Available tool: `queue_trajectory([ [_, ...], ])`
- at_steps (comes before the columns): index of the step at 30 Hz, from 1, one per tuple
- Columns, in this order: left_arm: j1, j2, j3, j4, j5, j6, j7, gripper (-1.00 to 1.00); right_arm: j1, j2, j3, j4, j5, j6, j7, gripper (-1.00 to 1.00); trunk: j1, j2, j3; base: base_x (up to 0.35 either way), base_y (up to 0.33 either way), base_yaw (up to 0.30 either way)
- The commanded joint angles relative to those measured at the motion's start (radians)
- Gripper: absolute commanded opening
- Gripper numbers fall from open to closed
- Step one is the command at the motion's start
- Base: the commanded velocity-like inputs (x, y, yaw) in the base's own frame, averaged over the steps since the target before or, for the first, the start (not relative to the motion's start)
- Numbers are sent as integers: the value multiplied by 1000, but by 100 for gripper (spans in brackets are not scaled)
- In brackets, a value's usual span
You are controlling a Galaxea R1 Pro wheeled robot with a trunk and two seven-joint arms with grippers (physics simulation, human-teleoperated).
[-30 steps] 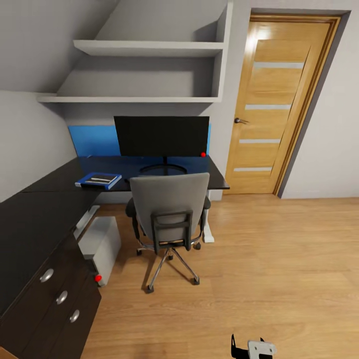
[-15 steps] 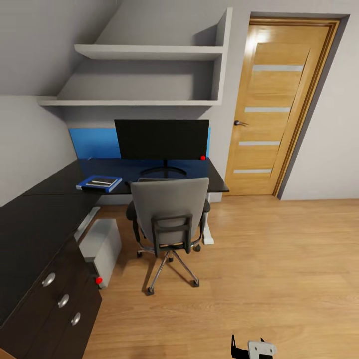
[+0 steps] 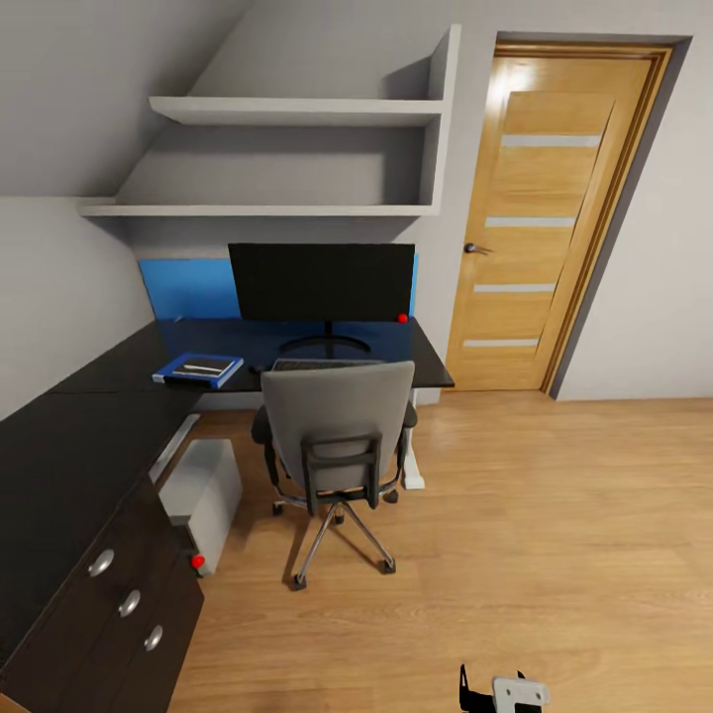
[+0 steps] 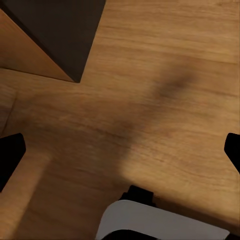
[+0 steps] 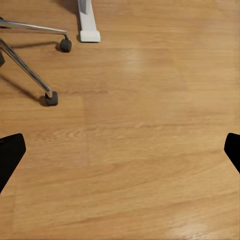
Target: In the bedroom, organize the workspace by keeping the computer under the desk, ensuring the monitor is on the desk, placing the keyboard on the desk next to the monitor, placing the mouse on the desk next to the keyboard, moving the folder from the swivel chair onto the desk next to the mouse, stacking the notebook on top of the folder with the pen on top of the notebook, and positioning the swivel chair next to the desk.
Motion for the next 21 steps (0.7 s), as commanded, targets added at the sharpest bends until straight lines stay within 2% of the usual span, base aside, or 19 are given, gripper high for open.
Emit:
queue_trajectory([
  [1,-1,0,-9,1,3,-2,7,100,-1,1,8,2,1,-1,-9,100,-4,7,2,0,0,0],
  [12,0,0,-9,0,2,8,-2,100,-1,1,8,2,1,-1,-9,100,-46,84,37,0,0,0],
  [15,-1,5,-11,0,1,13,-67,100,-1,1,9,3,1,-1,-9,100,-58,105,46,0,0,0],
  [18,-1,17,-11,0,1,31,-108,100,-1,1,9,3,1,-1,-9,100,-69,126,56,0,0,0],
  [19,-1,24,-12,0,1,86,-134,100,-1,1,8,3,1,-1,-9,100,-69,126,56,0,0,0],
  [21,-1,25,-12,0,0,121,-141,100,-1,1,9,3,1,-1,-9,100,-69,126,56,0,0,0],
])
